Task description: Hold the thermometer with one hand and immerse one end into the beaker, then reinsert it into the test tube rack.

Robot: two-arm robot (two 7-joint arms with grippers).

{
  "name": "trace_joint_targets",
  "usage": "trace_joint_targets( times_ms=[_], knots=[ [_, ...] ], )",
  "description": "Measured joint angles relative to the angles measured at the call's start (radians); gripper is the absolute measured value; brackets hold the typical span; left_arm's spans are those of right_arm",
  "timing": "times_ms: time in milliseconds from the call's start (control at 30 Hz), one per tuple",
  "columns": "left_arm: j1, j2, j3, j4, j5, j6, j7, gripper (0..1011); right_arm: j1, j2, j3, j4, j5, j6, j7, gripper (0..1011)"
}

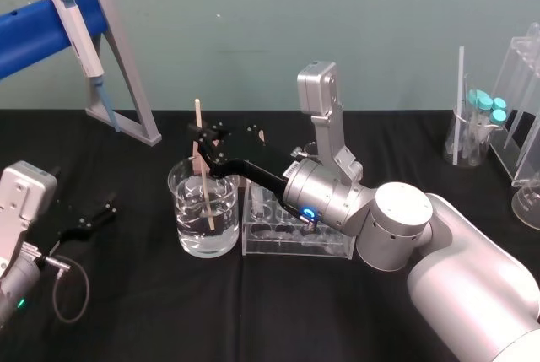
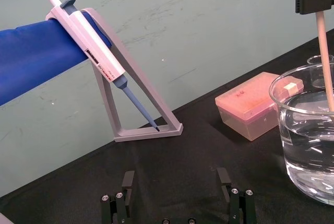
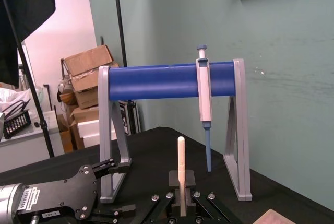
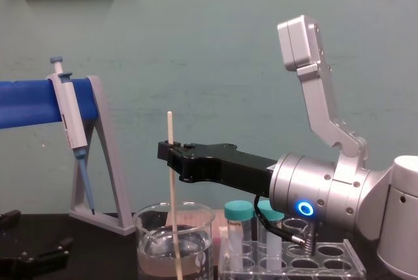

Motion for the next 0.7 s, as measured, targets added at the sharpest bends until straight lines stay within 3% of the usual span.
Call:
trace_joint_targets(
  times_ms=[700],
  knots=[
    [0.0, 0.0, 0.0, 0.0, 0.0, 0.0, 0.0, 1004, 0.0, 0.0, 0.0, -0.001, 0.0, 0.0, -0.001, 55]
  ],
)
